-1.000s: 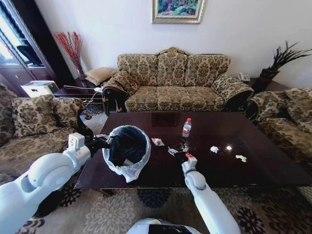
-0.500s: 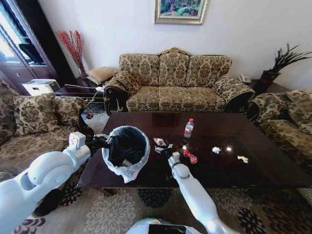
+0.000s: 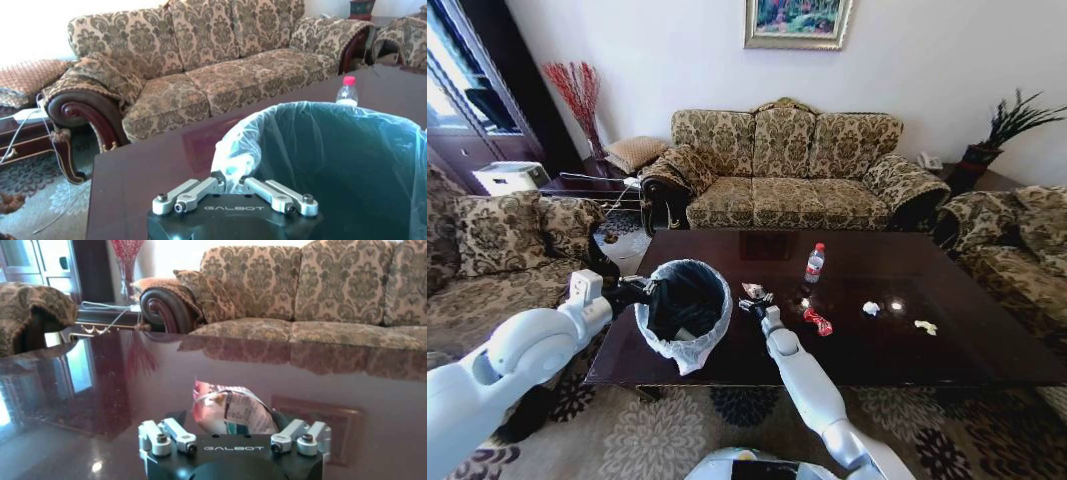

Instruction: Move to the front of the table and place the trash on the table into the trash bin.

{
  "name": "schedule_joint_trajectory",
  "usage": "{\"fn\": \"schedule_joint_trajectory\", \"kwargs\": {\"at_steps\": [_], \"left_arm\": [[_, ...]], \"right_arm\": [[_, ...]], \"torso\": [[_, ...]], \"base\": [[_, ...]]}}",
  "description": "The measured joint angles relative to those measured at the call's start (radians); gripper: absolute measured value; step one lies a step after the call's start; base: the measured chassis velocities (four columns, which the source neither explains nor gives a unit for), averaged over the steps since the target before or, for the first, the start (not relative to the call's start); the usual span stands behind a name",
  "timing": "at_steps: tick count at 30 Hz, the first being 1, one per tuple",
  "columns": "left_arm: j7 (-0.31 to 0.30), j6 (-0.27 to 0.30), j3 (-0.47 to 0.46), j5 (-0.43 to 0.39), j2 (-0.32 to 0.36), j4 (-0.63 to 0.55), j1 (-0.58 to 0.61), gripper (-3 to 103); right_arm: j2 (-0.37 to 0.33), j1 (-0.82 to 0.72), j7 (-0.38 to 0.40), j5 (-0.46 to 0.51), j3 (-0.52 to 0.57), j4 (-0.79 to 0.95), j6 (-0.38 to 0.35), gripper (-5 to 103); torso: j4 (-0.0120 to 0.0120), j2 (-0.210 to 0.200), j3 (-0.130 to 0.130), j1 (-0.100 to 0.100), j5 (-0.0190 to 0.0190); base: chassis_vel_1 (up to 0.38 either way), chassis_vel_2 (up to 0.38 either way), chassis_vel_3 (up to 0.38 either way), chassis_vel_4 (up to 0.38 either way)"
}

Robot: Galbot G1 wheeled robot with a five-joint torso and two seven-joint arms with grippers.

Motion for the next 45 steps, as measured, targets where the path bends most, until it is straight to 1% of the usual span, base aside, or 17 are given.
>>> {"fn": "schedule_joint_trajectory", "kwargs": {"at_steps": [3, 8, 11, 14, 17, 19, 20, 23, 26, 27, 29, 30, 31, 33, 36, 41, 45], "left_arm": [[0.0, -0.001, 0.0, 0.0, -0.002, -0.001, 0.001, 3], [0.0, -0.002, -0.001, 0.0, -0.004, -0.002, 0.002, 3], [0.0, -0.003, -0.001, 0.0, -0.005, -0.003, 0.002, 3], [0.0, -0.003, -0.001, 0.0, -0.006, -0.003, 0.002, 3], [0.0, -0.004, -0.001, 0.0, -0.008, -0.004, 0.003, 3], [0.0, -0.004, -0.001, 0.0, -0.009, -0.005, 0.004, 3], [0.0, -0.004, -0.002, 0.0, -0.009, -0.006, 0.004, 3], [0.0, -0.004, -0.004, 0.0, -0.008, -0.007, 0.004, 3], [0.0, -0.004, -0.011, -0.003, 0.007, -0.006, 0.004, 3], [0.0, -0.004, -0.011, -0.003, 0.007, -0.006, 0.004, 3], [0.001, -0.005, -0.013, -0.013, 0.025, 0.002, -0.003, 3], [0.0, -0.007, -0.013, -0.017, 0.034, 0.009, -0.008, 3], [0.0, -0.007, -0.013, -0.017, 0.034, 0.009, -0.008, 3], [0.0, -0.009, -0.01, -0.018, 0.047, 0.022, -0.011, 3], [0.0, -0.01, -0.003, -0.018, 0.051, 0.027, -0.01, 3], [0.001, -0.01, 0.001, -0.018, 0.054, 0.003, 0.001, 3], [-0.002, -0.007, 0.0, -0.031, 0.055, -0.012, 0.004, 3]], "right_arm": [[-0.008, -0.004, 0.004, 0.01, 0.002, 0.004, -0.021, 68], [-0.013, -0.011, 0.005, 0.011, 0.003, 0.007, -0.027, 57], [-0.013, -0.015, 0.006, 0.021, 0.003, 0.008, -0.031, 41], [-0.014, -0.015, 0.006, 0.025, 0.004, 0.008, -0.031, 36], [-0.015, -0.02, 0.006, 0.032, 0.005, 0.017, -0.029, 19], [-0.016, -0.024, 0.006, 0.034, 0.005, 0.024, -0.029, 19], [-0.021, -0.037, 0.006, 0.044, 0.005, 0.049, -0.029, 10], [-0.037, -0.066, 0.006, 0.062, 0.005, 0.113, -0.027, 7], [-0.1, -0.156, 0.002, 0.125, 0.007, 0.342, -0.019, 4], [-0.1, -0.156, 0.002, 0.125, 0.007, 0.342, -0.019, 4], [-0.161, -0.214, -0.012, 0.188, 0.014, 0.562, -0.015, 4], [-0.208, -0.237, -0.033, 0.235, 0.017, 0.696, -0.009, 4], [-0.208, -0.237, -0.033, 0.235, 0.017, 0.696, -0.009, 4], [-0.287, -0.263, -0.096, 0.324, 0.016, 0.9, -0.003, 4], [-0.344, -0.281, -0.159, 0.407, 0.002, 1.047, -0.02, 4], [-0.388, -0.3, -0.231, 0.502, -0.068, 1.202, -0.078, 4], [-0.403, -0.318, -0.255, 0.515, -0.126, 1.235, -0.102, 4]], "torso": [[-0.0001, 0.0, 0.0, 0.0, 0.0002], [-0.0001, 0.0, 0.0, 0.0, 0.0002], [0.0, 0.0, 0.0, 0.0, 0.0002], [0.0, 0.0, 0.0, 0.0, 0.0001], [0.0, 0.0, 0.0, 0.0, 0.0001], [0.0, 0.0, 0.0, 0.0, 0.0001], [0.0001, 0.0, 0.0, 0.0, 0.0002], [0.0003, 0.0, 0.0, 0.0, 0.0001], [-0.0001, 0.0, 0.0, 0.0, 0.0], [-0.0001, 0.0, 0.0, 0.0, 0.0], [-0.0003, 0.0, 0.0, 0.0, 0.0005], [-0.0003, 0.0, 0.0, 0.0, 0.0003], [-0.0003, 0.0, 0.0, 0.0, 0.0003], [-0.0002, 0.0, 0.0, 0.0, -0.0001], [-0.0001, 0.0, 0.0, 0.0, 0.0], [0.0002, 0.0, 0.0, 0.0, 0.0001], [0.0, 0.0, 0.0, 0.0, 0.0001]], "base": [[0.0, 0.0, 0.0, 0.0], [0.0, 0.0, 0.0, 0.0], [0.0, 0.0, 0.0, 0.0], [0.0, 0.0, 0.0, 0.0], [0.0, 0.0, 0.0, 0.0], [0.0, 0.0, 0.0, 0.0], [0.0, 0.0, 0.0, 0.0], [0.0, 0.0, 0.0, 0.0], [0.0, 0.0, 0.0, 0.0], [0.0, 0.0, 0.0, 0.0], [0.0, 0.0, 0.0, 0.0], [0.0, 0.0, 0.0, 0.0], [0.0, 0.0, 0.0, 0.0], [0.0, 0.0, 0.0, 0.0], [0.0, 0.0, 0.0, 0.0], [0.0, 0.0, 0.0, 0.0], [0.0, 0.0, 0.0, 0.0]]}}
